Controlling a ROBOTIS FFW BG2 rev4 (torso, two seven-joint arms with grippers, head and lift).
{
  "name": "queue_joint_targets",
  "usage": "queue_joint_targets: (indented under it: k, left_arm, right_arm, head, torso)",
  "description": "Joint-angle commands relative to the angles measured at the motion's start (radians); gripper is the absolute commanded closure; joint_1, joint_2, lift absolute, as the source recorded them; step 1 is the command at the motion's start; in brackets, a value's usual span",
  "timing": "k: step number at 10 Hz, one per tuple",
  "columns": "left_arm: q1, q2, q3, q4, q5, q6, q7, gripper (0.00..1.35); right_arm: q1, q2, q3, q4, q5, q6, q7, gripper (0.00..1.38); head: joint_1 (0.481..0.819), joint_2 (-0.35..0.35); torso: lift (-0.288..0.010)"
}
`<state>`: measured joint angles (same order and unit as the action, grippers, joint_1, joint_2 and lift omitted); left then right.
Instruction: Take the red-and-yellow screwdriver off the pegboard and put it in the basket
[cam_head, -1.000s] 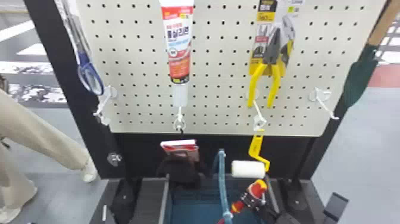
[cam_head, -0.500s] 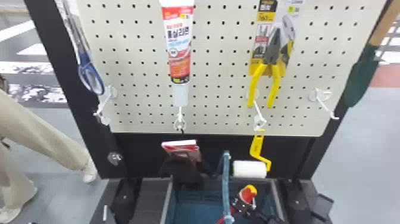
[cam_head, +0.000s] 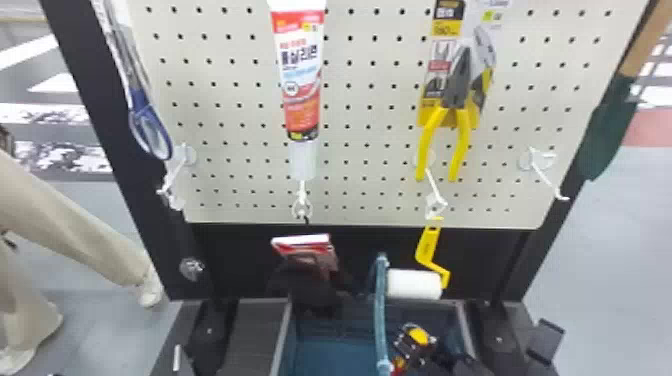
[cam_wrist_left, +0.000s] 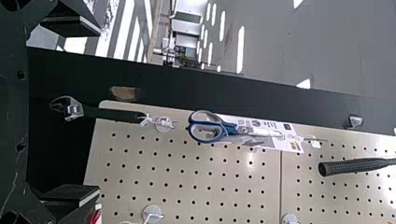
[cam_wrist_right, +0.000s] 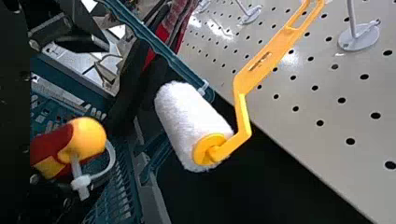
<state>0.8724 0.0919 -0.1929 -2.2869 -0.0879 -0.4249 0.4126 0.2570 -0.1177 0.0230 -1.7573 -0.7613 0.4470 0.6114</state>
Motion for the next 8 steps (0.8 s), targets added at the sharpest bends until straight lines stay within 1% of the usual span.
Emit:
queue_joint_targets:
  k: [1,8]
  left_arm:
    - [-0.002,-0.001,0.0,0.001,-0.001,0.0,0.0,0.12]
    - [-0.004,-0.006,-0.002,0.003,-0.006,-0.005,0.0,0.11]
  right_arm:
    - [-0.003,-0.002,0.0,-0.004,0.004,-0.001,0.002,0.25]
    - [-0.005,-0.005,0.0,-0.009,0.004,-0.001,0.011,0.25]
  head:
    - [0.549,0.0]
    - [0.549,0.0]
  torso:
    - [-0.1]
    - [-0.1]
